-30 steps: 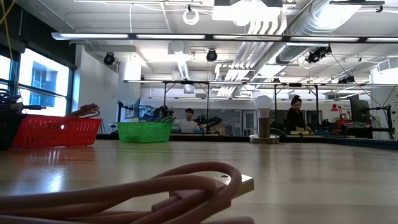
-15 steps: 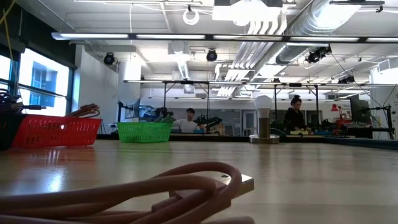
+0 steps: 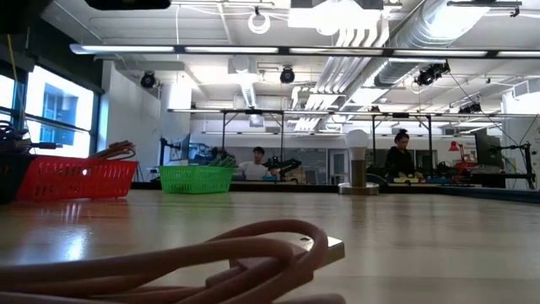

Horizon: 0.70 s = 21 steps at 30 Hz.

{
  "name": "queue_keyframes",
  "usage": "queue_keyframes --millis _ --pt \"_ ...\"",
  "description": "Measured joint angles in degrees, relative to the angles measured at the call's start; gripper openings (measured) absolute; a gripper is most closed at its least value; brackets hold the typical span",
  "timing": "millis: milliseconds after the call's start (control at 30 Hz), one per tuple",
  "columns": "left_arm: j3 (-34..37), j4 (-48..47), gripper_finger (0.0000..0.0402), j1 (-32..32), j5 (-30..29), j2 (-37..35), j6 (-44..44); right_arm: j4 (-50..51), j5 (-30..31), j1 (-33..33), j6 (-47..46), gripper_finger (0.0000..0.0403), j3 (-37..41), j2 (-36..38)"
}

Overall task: Pick & Place USB Port
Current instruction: Put the pink charger cable into the red bin

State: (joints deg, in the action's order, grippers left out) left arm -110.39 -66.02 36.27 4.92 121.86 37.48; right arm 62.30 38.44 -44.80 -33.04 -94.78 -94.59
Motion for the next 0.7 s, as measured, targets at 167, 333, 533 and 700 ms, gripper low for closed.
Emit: queue_keyframes --millis 167,333,533,700 --pt "2.21 0.25 0.0122 0.09 0.34 -0.04 -0.15 0.00 0.03 0.00 -0.01 0.0247 0.00 0.00" --pt "3.51 0.25 0.0122 0.03 0.09 -0.04 -1.07 -0.02 0.11 0.00 0.00 0.0247 0.00 0.02" --pt "5.04 4.74 0.0122 0.13 0.07 -0.04 -1.25 0.00 0.13 0.00 0.00 0.0247 0.00 0.02" --pt "6.29 10.08 0.0122 0.13 0.76 -0.06 -1.25 0.00 0.17 0.00 0.00 0.0247 0.00 0.04"
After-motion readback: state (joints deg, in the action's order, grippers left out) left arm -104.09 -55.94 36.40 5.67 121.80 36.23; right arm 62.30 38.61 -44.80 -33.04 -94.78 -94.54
